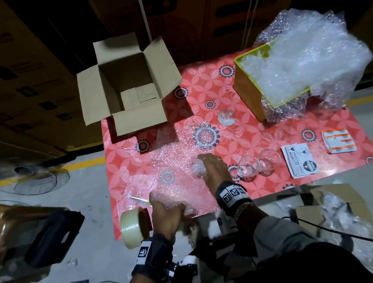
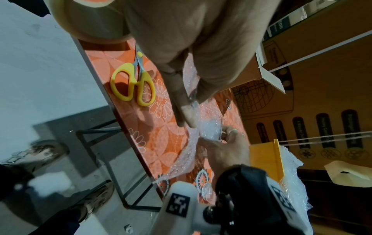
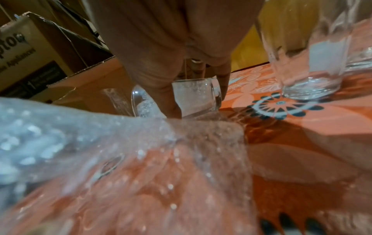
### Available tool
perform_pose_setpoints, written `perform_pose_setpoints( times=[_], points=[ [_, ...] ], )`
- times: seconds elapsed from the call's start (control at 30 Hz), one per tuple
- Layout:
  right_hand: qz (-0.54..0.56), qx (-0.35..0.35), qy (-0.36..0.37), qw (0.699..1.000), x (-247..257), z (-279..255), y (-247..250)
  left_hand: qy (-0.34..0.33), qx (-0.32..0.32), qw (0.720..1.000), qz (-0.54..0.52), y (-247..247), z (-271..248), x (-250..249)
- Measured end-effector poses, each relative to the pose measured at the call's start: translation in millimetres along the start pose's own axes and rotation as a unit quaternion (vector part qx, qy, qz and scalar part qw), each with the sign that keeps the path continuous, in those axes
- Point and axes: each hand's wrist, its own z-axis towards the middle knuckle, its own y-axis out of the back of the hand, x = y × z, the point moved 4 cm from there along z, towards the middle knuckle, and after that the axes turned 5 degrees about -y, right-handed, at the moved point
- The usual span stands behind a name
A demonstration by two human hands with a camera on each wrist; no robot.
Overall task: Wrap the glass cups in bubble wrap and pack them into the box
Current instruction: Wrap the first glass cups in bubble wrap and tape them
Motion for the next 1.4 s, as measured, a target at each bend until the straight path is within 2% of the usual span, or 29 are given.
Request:
perform_pose_setpoints(
  times=[0.07, 0.13, 0.2, 0.3, 0.43, 0.57, 0.73, 0.8, 0.9, 0.97, 1.07, 1.13, 1.27, 1.4],
  points=[
    [-0.028, -0.004, 0.015, 0.999, 6, 3, 0, 0.007, 0.006, 1.0, 0.008, 1, 1, 2],
    [-0.053, -0.003, 0.017, 0.998, 10, 4, -1, 0.019, 0.022, 0.999, 0.017, 1, -21, -29],
    [-0.062, -0.005, 0.008, 0.998, 10, 4, -4, 0.03, 0.059, 0.998, -0.003, -1, -38, -49],
    [-0.044, -0.001, -0.001, 0.999, 5, 5, -7, 0.047, 0.108, 0.993, -0.005, -2, -42, -53],
    [-0.025, 0.046, -0.011, 0.999, 7, 3, 4, 0.025, 0.114, 0.993, -0.01, 3, -42, -60],
    [0.032, 0.068, -0.047, 0.996, 4, -22, 29, -0.016, 0.083, 0.996, 0.022, 8, -56, -80],
    [0.082, 0.066, -0.002, 0.994, -15, -66, 49, -0.081, 0.057, 0.993, 0.068, 14, -47, -85],
    [0.102, 0.099, -0.01, 0.99, -22, -78, 48, -0.113, 0.066, 0.99, 0.058, 13, -45, -90],
    [0.042, 0.132, 0.009, 0.99, -22, -87, 46, -0.117, 0.045, 0.992, 0.03, 11, -38, -96],
    [0.012, 0.093, 0.056, 0.994, -14, -92, 43, -0.099, 0.034, 0.994, -0.006, 8, -35, -100],
    [-0.026, 0.016, 0.107, 0.994, -3, -94, 35, -0.081, 0.056, 0.993, -0.063, 3, -31, -102],
    [-0.038, 0.006, 0.097, 0.995, 5, -89, 30, -0.084, 0.069, 0.991, -0.082, 0, -27, -103],
    [-0.091, 0.007, 0.025, 0.995, 14, -74, 53, -0.093, 0.068, 0.989, -0.088, -1, -26, -112],
    [-0.087, -0.015, 0.031, 0.996, 17, -63, 85, -0.122, 0.055, 0.986, -0.1, -2, -24, -127]
  ],
)
